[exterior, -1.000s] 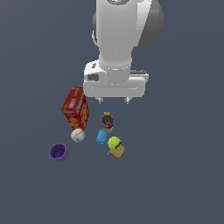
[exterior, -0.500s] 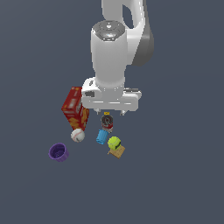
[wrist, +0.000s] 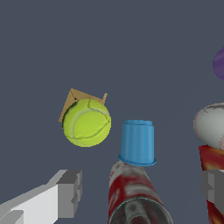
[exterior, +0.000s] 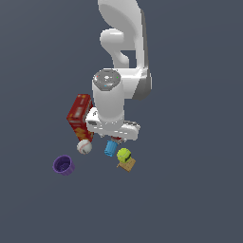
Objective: Pick up a designated object from a clutter of objects.
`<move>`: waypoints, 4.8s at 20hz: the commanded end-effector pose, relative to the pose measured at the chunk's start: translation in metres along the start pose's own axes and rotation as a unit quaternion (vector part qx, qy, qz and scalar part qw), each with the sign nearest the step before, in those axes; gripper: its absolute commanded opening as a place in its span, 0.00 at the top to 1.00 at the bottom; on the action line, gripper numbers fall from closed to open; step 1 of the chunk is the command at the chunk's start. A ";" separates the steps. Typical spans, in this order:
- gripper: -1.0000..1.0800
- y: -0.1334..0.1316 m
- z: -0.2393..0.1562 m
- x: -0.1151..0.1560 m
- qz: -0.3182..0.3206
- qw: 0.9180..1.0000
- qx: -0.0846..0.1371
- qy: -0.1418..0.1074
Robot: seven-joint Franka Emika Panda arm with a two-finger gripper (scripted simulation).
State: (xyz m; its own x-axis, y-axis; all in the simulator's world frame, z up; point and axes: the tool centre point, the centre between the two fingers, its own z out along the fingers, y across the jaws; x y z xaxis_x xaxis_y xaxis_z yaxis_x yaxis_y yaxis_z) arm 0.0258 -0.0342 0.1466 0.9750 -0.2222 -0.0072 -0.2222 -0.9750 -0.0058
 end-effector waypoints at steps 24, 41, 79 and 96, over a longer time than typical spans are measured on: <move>0.04 0.022 0.093 -0.001 0.049 0.999 -0.003 0.003; 1.00 0.022 0.112 0.000 0.050 0.999 -0.003 0.004; 1.00 0.176 -0.173 0.040 0.048 0.999 -0.001 0.006; 1.00 0.220 -0.245 0.056 0.050 0.999 -0.003 0.004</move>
State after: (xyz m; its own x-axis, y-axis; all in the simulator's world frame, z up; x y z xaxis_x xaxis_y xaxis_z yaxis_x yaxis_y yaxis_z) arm 0.0321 -0.2615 0.3873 0.9480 -0.3181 -0.0001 -0.3181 -0.9480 -0.0001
